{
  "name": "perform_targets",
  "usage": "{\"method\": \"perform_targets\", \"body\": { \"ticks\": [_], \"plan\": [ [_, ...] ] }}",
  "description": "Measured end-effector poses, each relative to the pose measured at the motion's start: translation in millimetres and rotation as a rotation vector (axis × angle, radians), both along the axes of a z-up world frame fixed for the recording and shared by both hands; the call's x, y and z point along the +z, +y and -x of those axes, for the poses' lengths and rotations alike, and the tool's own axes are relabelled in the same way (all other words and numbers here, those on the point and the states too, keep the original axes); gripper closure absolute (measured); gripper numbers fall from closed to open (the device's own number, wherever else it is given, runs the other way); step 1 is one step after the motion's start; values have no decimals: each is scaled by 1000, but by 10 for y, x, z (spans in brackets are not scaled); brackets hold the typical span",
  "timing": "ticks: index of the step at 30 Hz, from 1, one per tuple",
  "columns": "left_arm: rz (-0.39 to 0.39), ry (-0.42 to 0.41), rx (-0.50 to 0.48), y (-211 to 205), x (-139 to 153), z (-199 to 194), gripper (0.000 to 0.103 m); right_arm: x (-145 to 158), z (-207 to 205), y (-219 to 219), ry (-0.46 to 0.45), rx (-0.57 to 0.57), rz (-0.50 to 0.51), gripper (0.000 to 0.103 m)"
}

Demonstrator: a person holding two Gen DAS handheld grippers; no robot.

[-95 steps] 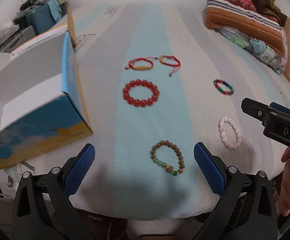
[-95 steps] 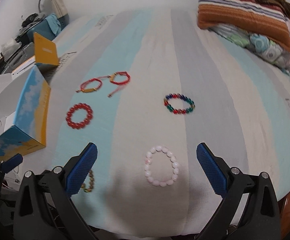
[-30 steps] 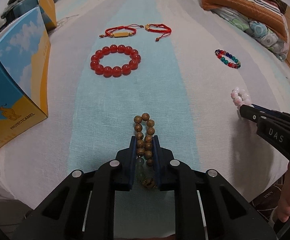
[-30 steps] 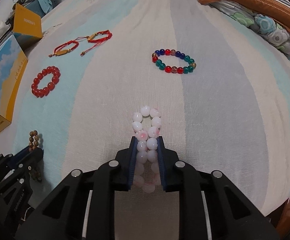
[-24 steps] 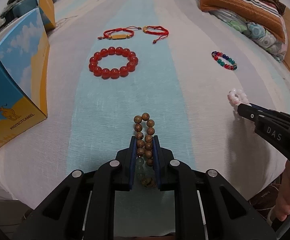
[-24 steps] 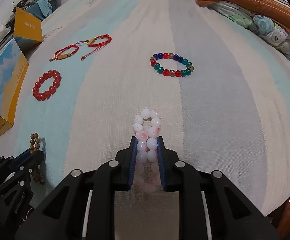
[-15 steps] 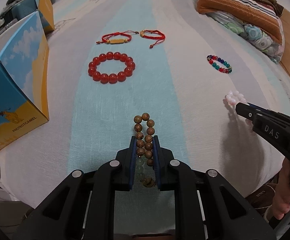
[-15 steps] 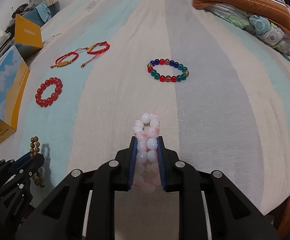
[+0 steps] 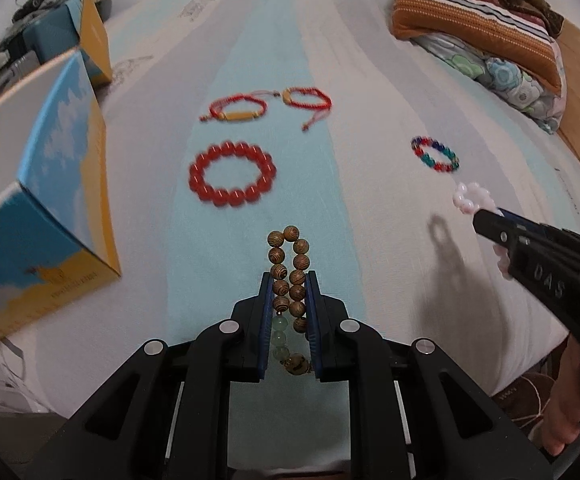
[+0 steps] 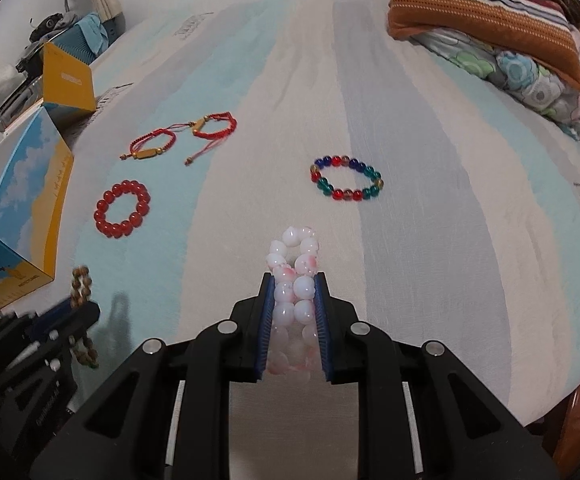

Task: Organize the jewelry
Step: 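Carry the wooden and pink-white bracelets over the white box with both tools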

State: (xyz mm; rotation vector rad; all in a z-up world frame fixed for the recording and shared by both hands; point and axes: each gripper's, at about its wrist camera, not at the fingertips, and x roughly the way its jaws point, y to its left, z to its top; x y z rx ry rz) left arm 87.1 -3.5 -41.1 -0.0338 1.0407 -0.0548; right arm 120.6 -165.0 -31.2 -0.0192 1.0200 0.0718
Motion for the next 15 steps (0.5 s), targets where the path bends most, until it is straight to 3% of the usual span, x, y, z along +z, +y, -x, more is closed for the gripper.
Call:
{"method": "perform_targets", "body": {
  "ticks": [15],
  "plan": [
    [-34,-50,-8,188,527,-389,88,416,-222,242,-46,29,-14,84]
  ]
}}
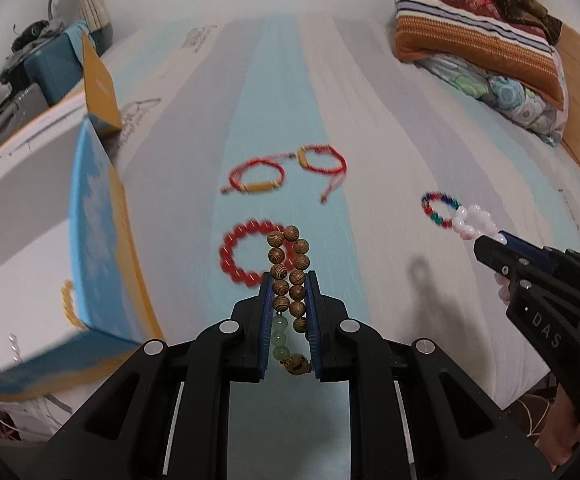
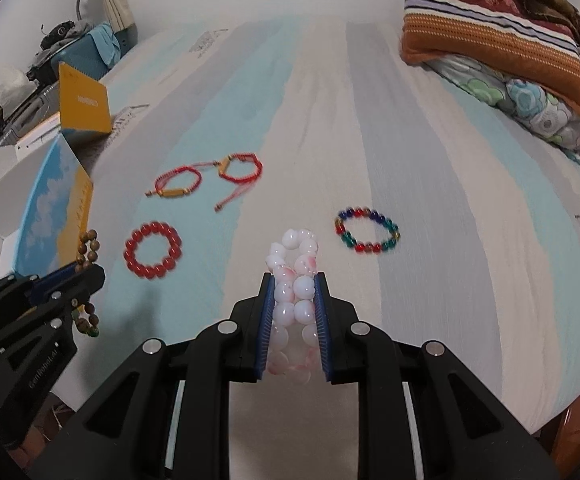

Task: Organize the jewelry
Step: 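Carry the wooden and pink-white bracelets over the white box with both tools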

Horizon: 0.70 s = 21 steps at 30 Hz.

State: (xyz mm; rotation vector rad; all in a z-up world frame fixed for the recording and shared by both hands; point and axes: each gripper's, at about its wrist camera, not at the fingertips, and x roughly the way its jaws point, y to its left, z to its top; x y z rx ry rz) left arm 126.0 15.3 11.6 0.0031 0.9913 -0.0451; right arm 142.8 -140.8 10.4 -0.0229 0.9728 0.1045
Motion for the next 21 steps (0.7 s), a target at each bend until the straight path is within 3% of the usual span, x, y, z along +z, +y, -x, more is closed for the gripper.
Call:
{"method": "perform_targets", "body": {
  "ticks": [21],
  "plan": [
    [33,-87,93,760,605,-83,88,561,-239,945,-109,93,0,84]
  ]
}}
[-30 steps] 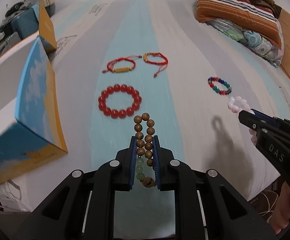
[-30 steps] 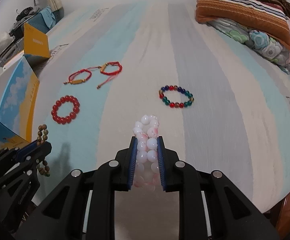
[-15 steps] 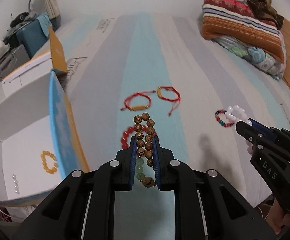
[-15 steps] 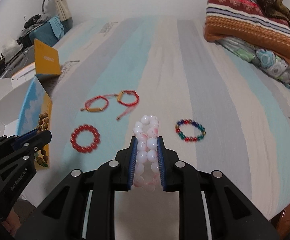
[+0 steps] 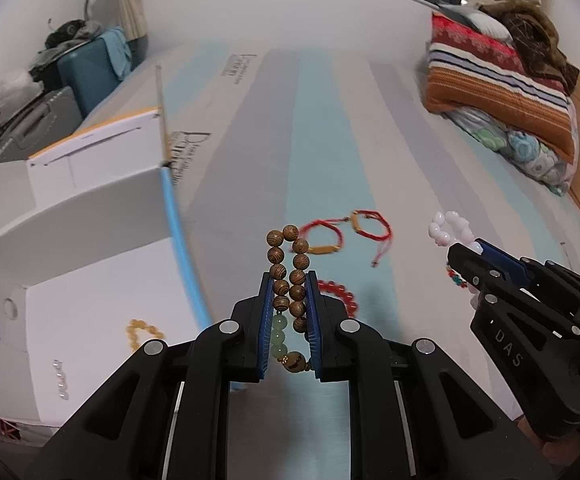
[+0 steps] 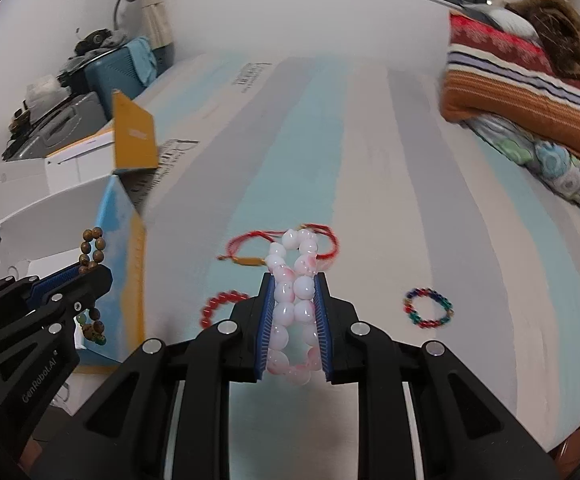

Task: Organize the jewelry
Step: 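Carry the wooden and pink-white bracelets over the white box with both tools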

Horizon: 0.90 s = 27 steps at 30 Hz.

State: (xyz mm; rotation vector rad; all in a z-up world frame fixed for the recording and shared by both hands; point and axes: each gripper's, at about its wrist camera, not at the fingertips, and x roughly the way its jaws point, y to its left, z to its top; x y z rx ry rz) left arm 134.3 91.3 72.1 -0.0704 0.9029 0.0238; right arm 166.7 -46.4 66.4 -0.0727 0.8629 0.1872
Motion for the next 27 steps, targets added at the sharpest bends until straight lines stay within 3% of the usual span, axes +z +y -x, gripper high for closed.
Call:
{"method": "perform_targets", "body": {
  "ticks": [11,20,27],
  "plan": [
    [-2,-8,108,747,132,228,88,97,126,933,-23,122,-14,84],
    [-12,28,234,1519,26,470,88,50,278,1671,-12,232,-22,84],
    [-7,63,307,1973,-154,603,88,-159,367,2088,23,290,-20,84]
  ]
}}
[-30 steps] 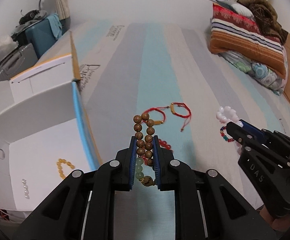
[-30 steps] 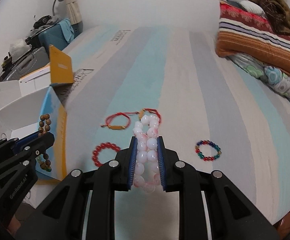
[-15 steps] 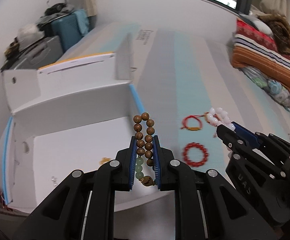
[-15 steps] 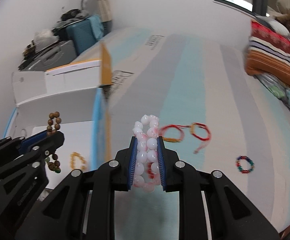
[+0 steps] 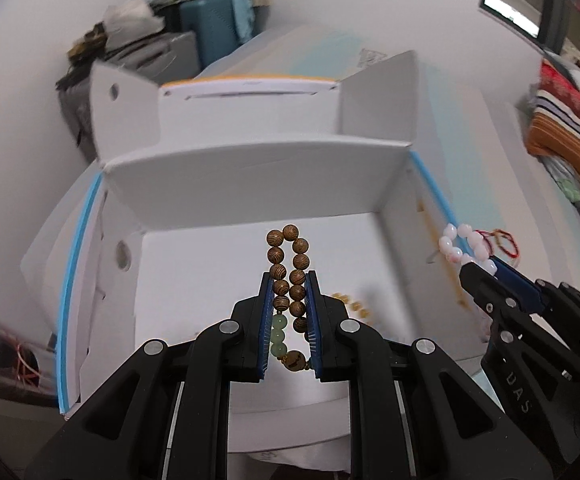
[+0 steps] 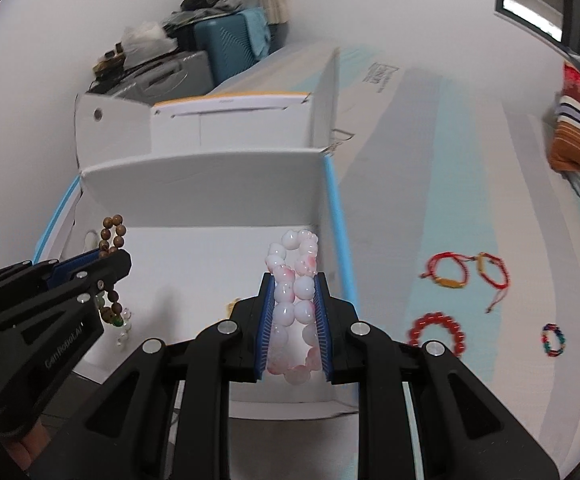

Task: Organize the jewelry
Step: 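Carry the wooden and pink-white bracelets over the white box with both tools, then lower both bracelets into the box and open both tools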

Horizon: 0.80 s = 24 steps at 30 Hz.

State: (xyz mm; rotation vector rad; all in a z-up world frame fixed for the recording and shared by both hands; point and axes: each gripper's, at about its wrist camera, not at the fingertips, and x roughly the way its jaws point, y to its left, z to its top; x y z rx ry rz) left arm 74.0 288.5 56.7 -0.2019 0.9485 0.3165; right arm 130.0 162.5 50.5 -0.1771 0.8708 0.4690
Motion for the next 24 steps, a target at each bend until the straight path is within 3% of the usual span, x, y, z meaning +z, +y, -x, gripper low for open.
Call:
{"method": "perform_targets", "body": {
  "ticks": [10,24],
  "plan": [
    [26,94,70,412,-345,59,88,-325,-63,287,82,33,21,84],
    [27,155,88,523,-579,46,88,-585,-133,388,150,39,52,84]
  ]
}}
